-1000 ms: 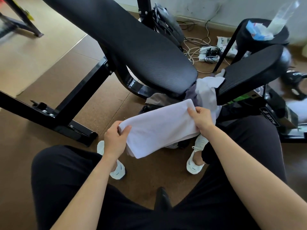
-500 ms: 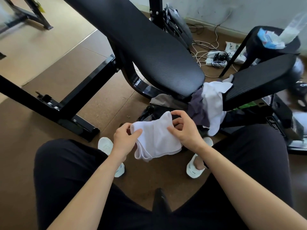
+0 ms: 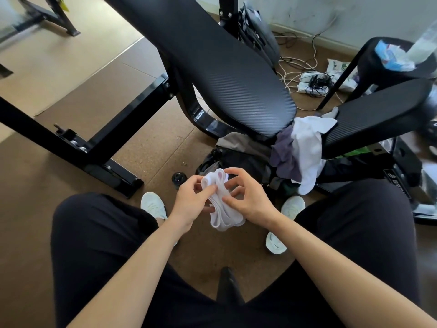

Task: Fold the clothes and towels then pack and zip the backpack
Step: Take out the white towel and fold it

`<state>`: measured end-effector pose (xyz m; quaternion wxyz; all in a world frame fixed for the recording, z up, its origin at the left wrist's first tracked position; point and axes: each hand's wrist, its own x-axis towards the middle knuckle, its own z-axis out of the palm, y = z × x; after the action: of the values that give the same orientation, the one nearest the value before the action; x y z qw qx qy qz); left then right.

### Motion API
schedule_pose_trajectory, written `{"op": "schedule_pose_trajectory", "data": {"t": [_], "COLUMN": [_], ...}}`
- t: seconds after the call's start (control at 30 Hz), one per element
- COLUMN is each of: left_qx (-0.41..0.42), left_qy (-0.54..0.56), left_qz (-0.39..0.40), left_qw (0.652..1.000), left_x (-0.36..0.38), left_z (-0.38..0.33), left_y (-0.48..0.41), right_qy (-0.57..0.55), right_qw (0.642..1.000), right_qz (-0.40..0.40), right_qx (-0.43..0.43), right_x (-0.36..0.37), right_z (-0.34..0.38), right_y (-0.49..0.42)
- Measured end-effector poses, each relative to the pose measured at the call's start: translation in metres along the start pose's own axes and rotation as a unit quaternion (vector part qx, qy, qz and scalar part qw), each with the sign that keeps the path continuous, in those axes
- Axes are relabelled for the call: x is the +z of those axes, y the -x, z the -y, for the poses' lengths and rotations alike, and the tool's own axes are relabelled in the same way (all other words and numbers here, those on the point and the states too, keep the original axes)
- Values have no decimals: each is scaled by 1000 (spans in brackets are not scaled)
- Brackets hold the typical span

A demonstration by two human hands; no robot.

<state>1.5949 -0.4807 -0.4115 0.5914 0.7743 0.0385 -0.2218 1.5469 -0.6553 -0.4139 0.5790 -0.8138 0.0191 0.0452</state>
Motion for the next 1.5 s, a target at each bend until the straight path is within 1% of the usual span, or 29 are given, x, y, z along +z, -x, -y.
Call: {"op": "schedule_pose_trajectory", "data": {"t": [0.07, 0.17, 0.27, 0.37, 0.5, 0.53, 0.6, 0.67, 0.7, 0.73, 0.77, 0.8, 0.83, 0.87, 0.9, 0.97, 1.03, 1.1, 1.2, 1.33, 1.4, 1.5], "left_qx": [-5, -31, -49, -36, -22, -13, 5, -11, -31, -55, -85, -111, -125, -130, -128, -123, -113, -88, -60, -23, -14, -11], "left_qy": [17, 87, 142, 146, 140, 132, 101, 94, 94, 105, 120, 140, 159, 179, 193, 195, 144, 95, 79, 60, 61, 68], "left_qz": [8, 52, 99, 133, 127, 107, 29, -44, -61, -55, -26, 20, 69, 113, 144, 171, 146, 110, 80, 47, 45, 44], "left_qw": [1000, 994, 984, 980, 982, 985, 994, 995, 993, 991, 989, 984, 977, 969, 962, 958, 972, 985, 992, 997, 997, 997], "left_x": [0, 0, -1, 1, -2, -4, -7, -10, -11, -12, -14, -15, -17, -17, -16, -14, -13, -14, -16, -14, -14, -13], "left_z": [-2, -8, -13, -12, -12, -12, -9, -5, -5, -4, -3, -4, -2, -1, 0, 1, 1, 3, 5, 3, 2, -2], "left_y": [1, 4, 8, 9, 7, 5, 0, -5, -6, -6, -7, -6, -5, -5, -4, -4, -6, -8, -10, -9, -8, -5], "right_qy": [10, 40, 65, 50, -43, -73, -133, -207, -255, -304, -345, -373, -380, -358, -310, -205, -160, -149, -141, -79, -75, -114], "right_qw": [1000, 999, 998, 998, 998, 996, 989, 976, 964, 950, 935, 924, 921, 929, 946, 971, 980, 983, 987, 994, 994, 991], "right_qz": [11, 20, -1, -36, -46, -40, -21, -1, 6, 12, 17, 20, 17, 4, -20, -58, -61, -50, -9, 52, 35, -8], "right_qx": [-6, -13, -21, 9, 27, 34, 55, 69, 72, 74, 76, 79, 84, 90, 97, 108, 106, 95, 71, 52, 64, 74], "right_x": [0, 0, 3, 4, -5, -10, -21, -33, -38, -43, -47, -51, -53, -53, -53, -52, -50, -50, -55, -53, -47, -45], "right_z": [1, 3, 2, -1, -3, -2, 1, 4, 6, 8, 8, 8, 7, 4, 1, -6, -8, -6, -1, -2, -4, -4], "right_y": [1, 2, 2, 1, -4, -5, -6, -7, -7, -8, -9, -9, -10, -11, -11, -12, -12, -12, -9, -5, -5, -6]}}
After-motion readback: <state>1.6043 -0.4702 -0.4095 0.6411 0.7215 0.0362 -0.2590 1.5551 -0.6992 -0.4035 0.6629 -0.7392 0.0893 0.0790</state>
